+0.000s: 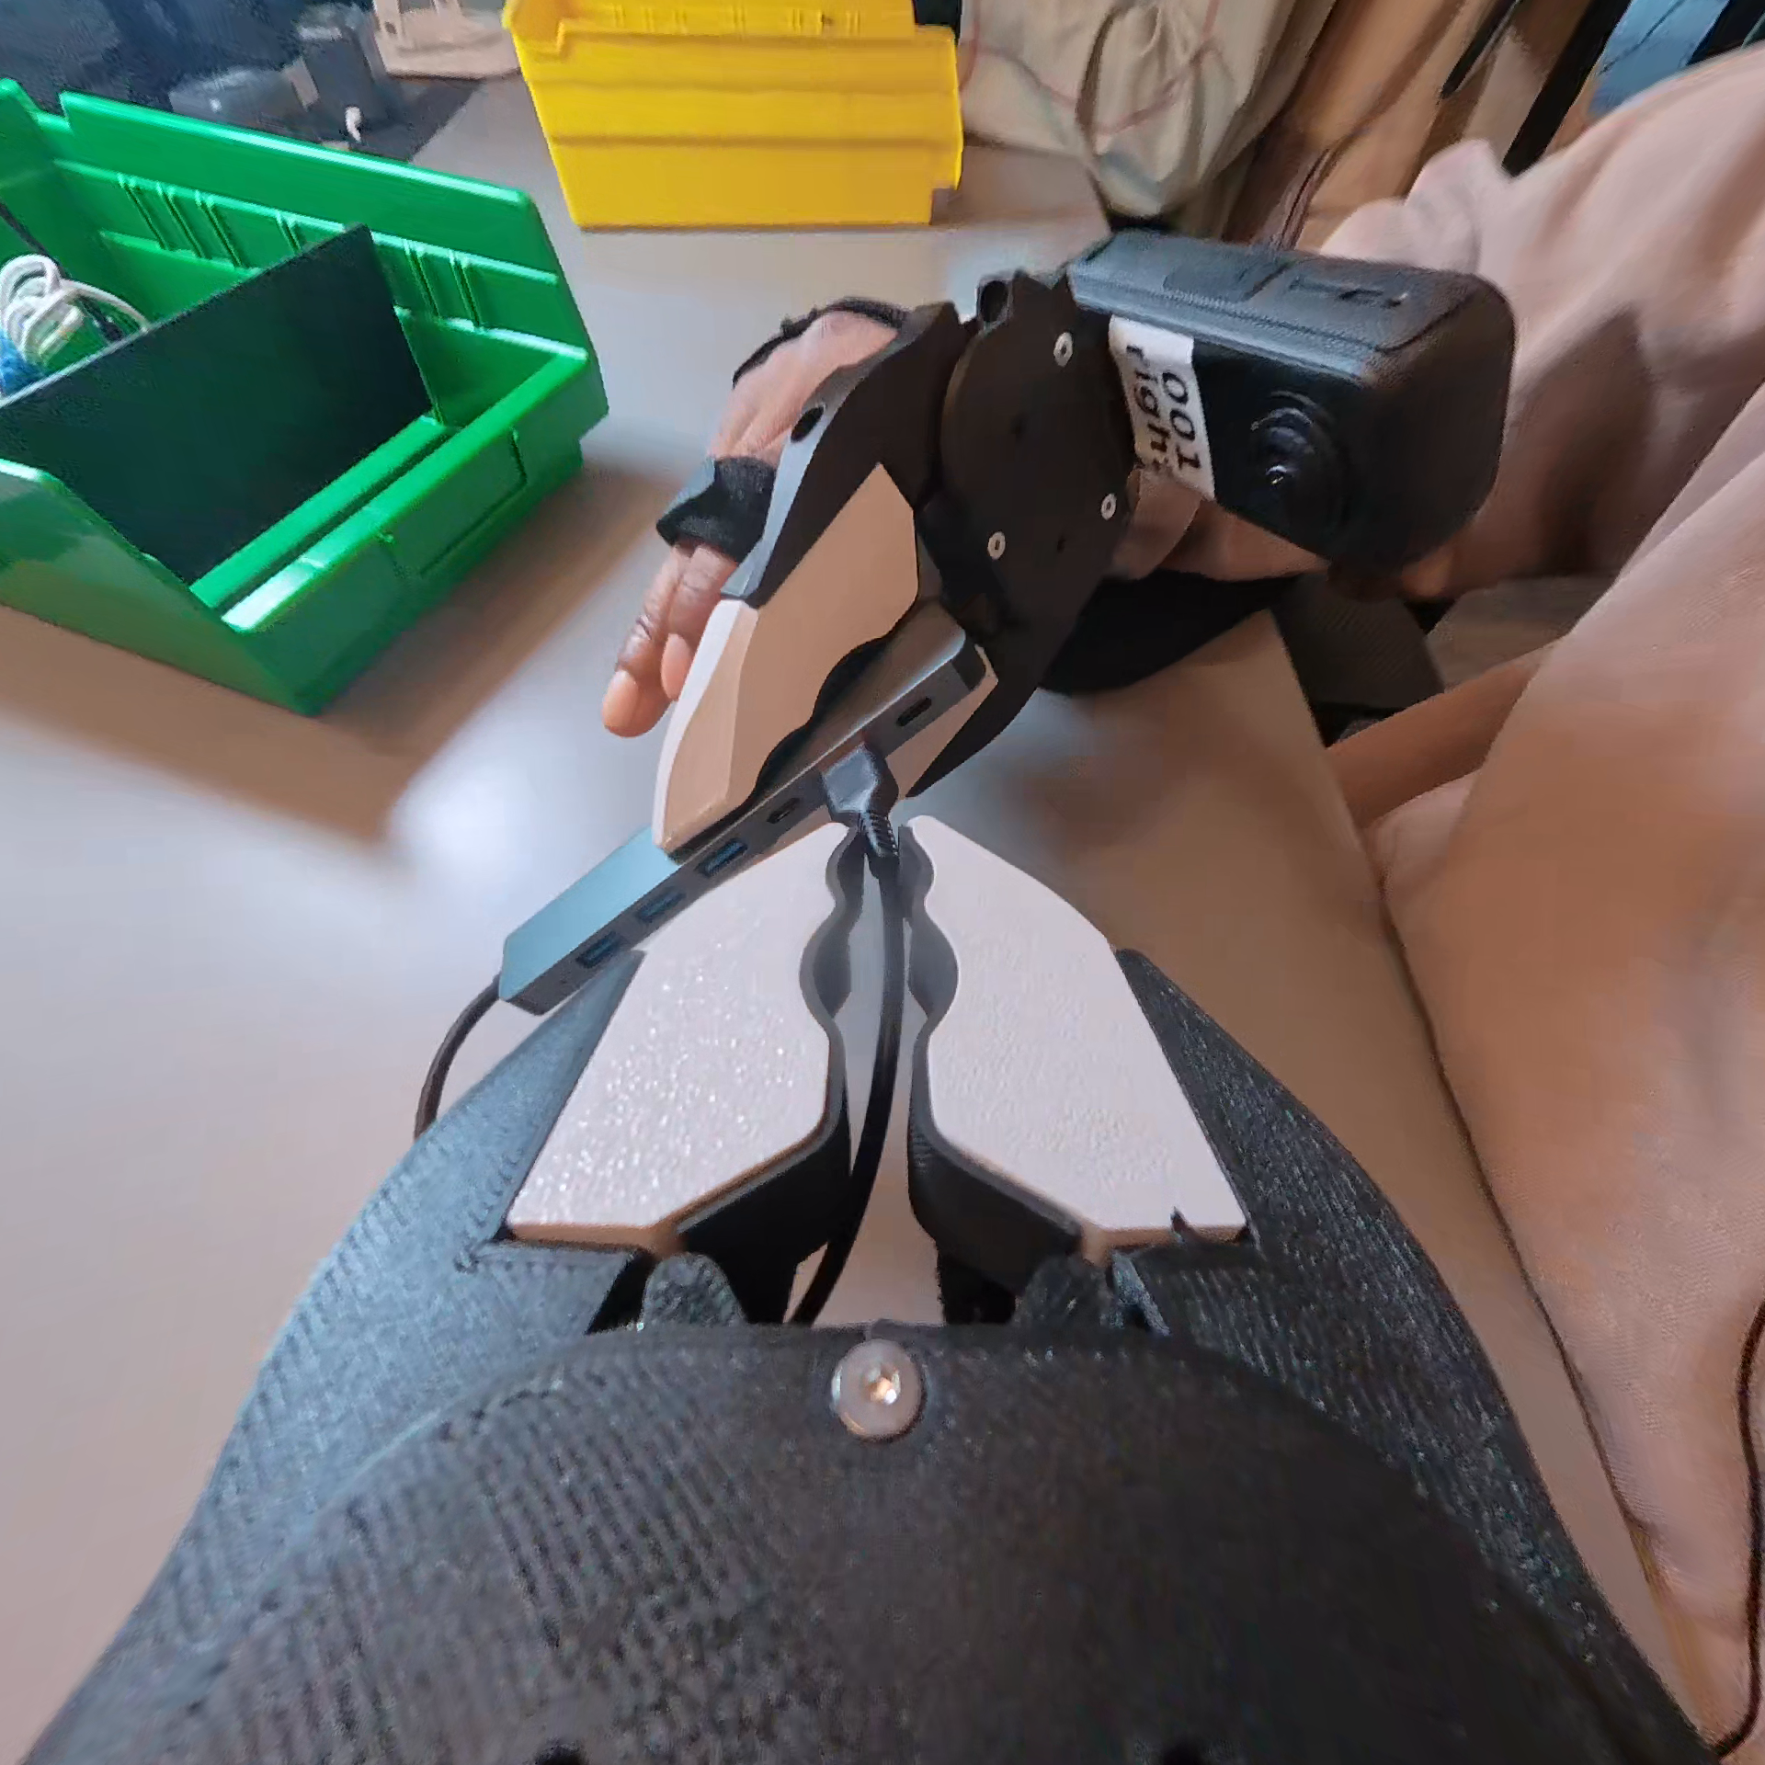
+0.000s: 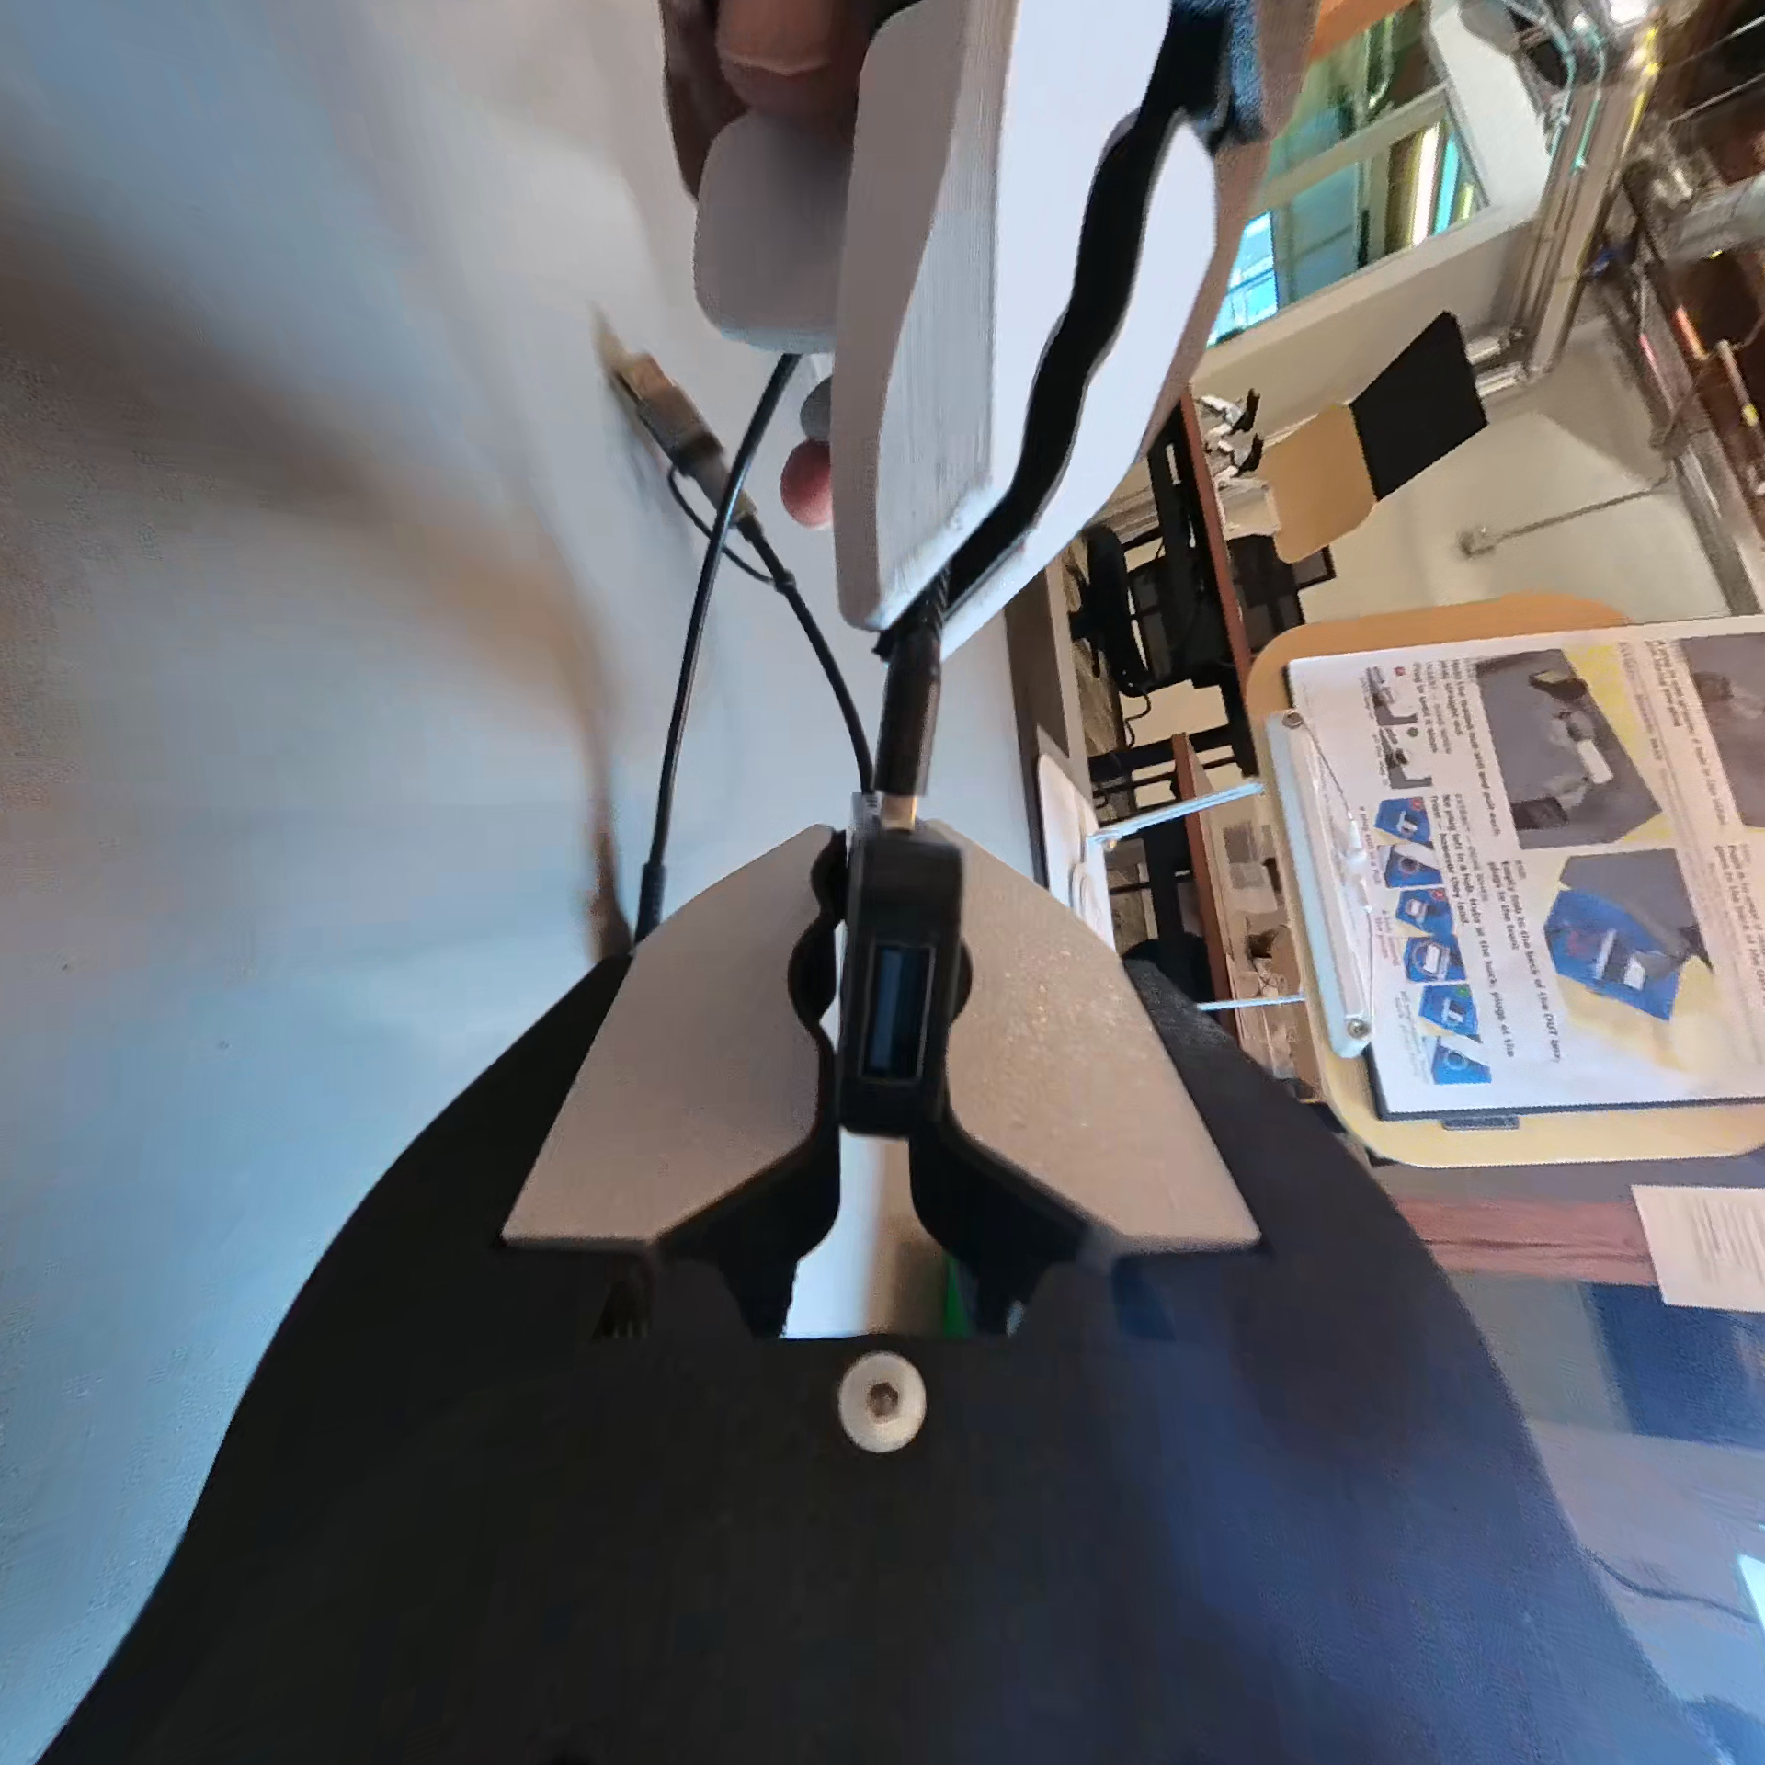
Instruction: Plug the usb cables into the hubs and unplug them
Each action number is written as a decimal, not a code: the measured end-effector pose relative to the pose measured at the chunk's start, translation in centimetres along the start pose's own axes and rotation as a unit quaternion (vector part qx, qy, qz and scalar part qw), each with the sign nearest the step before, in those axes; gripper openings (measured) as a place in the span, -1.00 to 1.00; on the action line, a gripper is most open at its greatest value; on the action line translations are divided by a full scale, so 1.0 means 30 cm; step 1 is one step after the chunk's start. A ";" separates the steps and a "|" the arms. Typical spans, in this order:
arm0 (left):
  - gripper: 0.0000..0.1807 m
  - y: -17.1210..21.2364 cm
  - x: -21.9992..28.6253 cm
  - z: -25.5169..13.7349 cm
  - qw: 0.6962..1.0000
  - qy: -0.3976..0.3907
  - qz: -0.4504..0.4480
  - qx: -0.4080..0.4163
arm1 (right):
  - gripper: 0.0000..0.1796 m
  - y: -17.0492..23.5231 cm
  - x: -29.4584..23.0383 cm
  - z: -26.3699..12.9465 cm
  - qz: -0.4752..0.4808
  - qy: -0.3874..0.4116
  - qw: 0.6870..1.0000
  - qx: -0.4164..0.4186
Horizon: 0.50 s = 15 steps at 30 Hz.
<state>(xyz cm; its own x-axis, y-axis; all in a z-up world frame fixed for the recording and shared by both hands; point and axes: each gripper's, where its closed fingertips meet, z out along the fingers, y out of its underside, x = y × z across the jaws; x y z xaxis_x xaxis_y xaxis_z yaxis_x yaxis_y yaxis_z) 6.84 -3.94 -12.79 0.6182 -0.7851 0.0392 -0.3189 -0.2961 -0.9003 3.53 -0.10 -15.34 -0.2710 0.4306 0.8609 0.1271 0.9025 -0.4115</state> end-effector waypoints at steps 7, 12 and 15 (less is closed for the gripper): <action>-0.93 0.015 -0.016 0.013 0.998 -0.048 0.007 -0.033 | -0.88 0.025 0.019 -0.002 -0.026 0.041 0.998 -0.037; -0.93 0.041 -0.025 0.020 0.995 -0.075 0.032 -0.061 | -0.87 0.038 0.021 0.003 -0.031 0.055 0.996 -0.066; -0.93 0.033 -0.020 0.015 0.997 -0.060 0.026 -0.042 | -0.88 0.034 0.011 0.004 -0.032 0.049 0.996 -0.063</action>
<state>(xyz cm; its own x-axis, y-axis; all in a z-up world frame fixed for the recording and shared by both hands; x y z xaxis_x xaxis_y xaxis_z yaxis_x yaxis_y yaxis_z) 6.48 -3.52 -13.89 0.6786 -0.7318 -0.0634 -0.4085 -0.3042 -0.8606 3.45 0.97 -15.52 -0.1898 0.3641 0.9118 0.2333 0.9188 -0.3183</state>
